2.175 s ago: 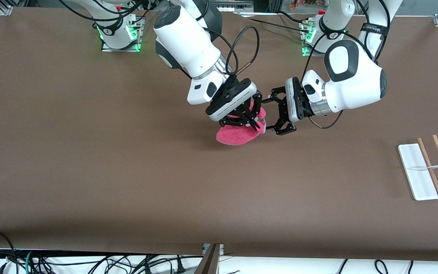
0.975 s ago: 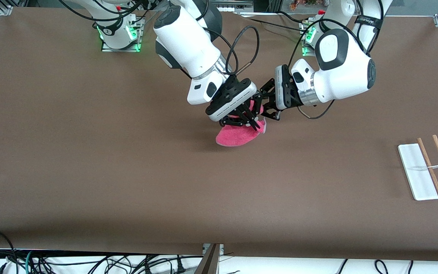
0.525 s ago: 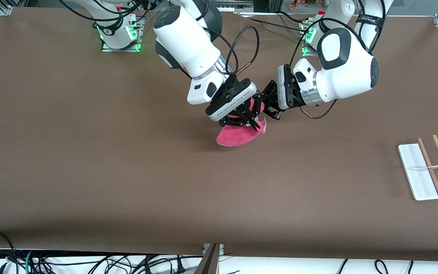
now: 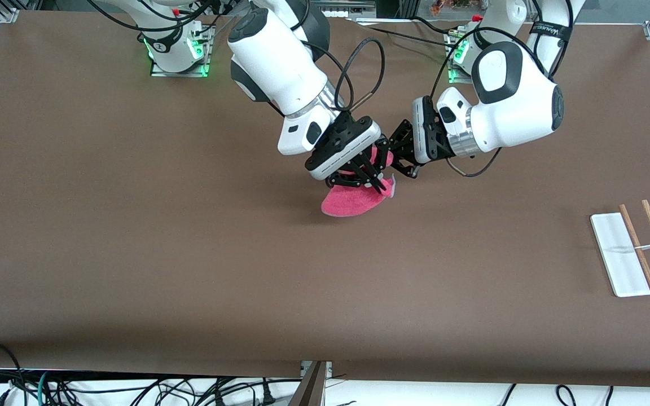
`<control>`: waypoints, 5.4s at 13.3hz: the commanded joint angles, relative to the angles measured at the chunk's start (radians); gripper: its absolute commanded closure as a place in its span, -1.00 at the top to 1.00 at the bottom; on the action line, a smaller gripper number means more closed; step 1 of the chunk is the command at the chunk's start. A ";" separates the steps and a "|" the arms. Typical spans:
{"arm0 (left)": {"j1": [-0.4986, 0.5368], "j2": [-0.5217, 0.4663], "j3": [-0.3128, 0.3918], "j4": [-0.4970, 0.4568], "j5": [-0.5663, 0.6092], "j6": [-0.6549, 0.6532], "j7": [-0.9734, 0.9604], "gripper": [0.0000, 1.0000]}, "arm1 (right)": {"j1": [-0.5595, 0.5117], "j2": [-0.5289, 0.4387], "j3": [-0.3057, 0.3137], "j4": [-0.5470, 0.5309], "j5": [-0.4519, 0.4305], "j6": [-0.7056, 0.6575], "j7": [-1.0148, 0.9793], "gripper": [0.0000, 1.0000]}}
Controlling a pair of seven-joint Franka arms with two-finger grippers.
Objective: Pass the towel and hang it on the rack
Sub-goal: 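Grasp the towel with the left gripper beside the right gripper, then open the right gripper while the left gripper pulls the towel away, then carry the towel with the left gripper over the white rack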
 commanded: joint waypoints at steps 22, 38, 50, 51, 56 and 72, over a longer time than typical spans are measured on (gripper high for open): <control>0.255 -0.057 0.071 0.012 0.223 -0.175 -0.027 -1.00 | -0.077 -0.008 -0.006 0.007 -0.002 -0.159 -0.015 1.00; 0.469 0.248 0.378 0.696 0.635 -0.821 0.320 -1.00 | -0.556 -0.405 -0.268 -0.069 -0.008 -1.084 -0.454 1.00; 0.509 0.426 0.450 1.000 0.687 -0.738 0.640 -1.00 | -0.587 -0.531 -0.266 -0.186 -0.049 -1.159 -0.447 1.00; 0.508 0.432 0.460 1.020 0.687 -0.718 0.671 -1.00 | -0.587 -0.534 -0.266 -0.184 -0.051 -1.197 -0.443 1.00; 0.512 0.478 0.476 1.048 0.687 -0.686 0.797 -1.00 | -0.585 -0.523 -0.266 -0.188 -0.016 -1.184 -0.439 1.00; 0.589 0.580 0.562 1.007 0.682 -0.559 1.102 -1.00 | -0.567 -0.483 -0.266 -0.163 -0.014 -1.175 -0.420 1.00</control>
